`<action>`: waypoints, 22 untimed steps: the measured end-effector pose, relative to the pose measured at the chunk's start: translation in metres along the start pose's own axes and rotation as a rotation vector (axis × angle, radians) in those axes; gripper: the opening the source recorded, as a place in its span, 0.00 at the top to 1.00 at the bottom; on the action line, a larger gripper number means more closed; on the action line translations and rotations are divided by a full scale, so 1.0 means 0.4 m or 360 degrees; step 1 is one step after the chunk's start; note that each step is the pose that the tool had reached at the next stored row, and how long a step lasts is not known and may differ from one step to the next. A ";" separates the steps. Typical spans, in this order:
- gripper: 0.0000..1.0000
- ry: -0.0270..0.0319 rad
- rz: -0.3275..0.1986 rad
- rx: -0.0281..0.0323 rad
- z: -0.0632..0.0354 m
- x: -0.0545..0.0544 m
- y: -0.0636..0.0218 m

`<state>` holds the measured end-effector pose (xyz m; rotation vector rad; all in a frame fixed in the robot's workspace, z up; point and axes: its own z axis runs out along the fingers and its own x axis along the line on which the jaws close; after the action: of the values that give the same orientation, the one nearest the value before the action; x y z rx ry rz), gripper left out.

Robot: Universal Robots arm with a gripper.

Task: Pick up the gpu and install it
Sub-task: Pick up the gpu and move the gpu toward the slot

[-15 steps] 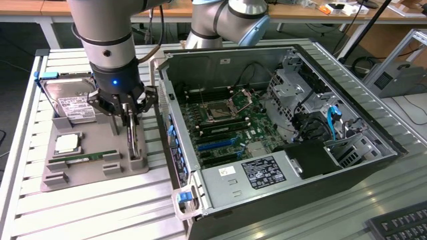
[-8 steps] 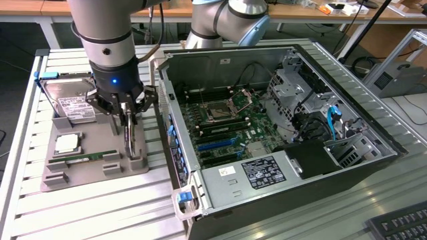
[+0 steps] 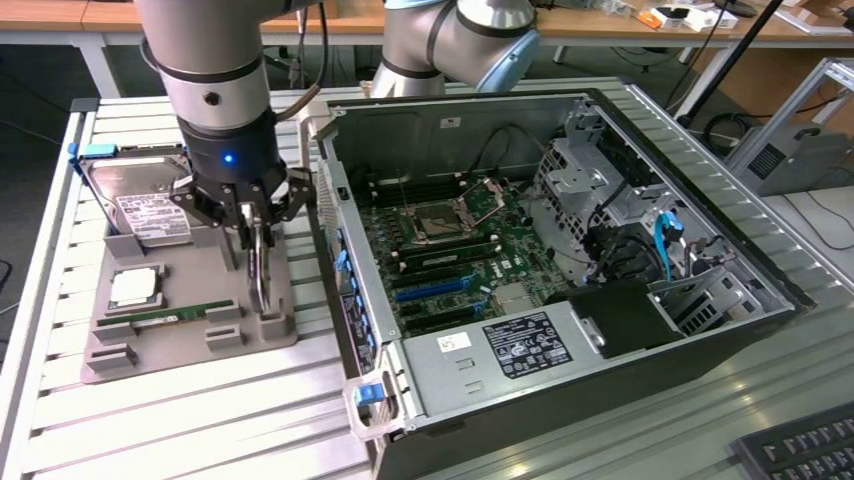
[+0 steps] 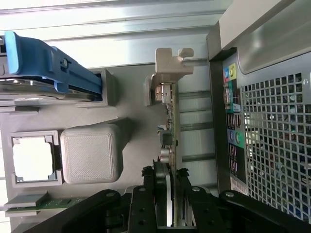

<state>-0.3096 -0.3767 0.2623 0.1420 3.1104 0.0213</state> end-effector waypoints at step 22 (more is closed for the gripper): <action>0.74 0.00005 0.0000 -0.00039 0.003 0.000 -0.001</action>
<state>-0.3096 -0.3770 0.2612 0.1421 3.1106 0.0251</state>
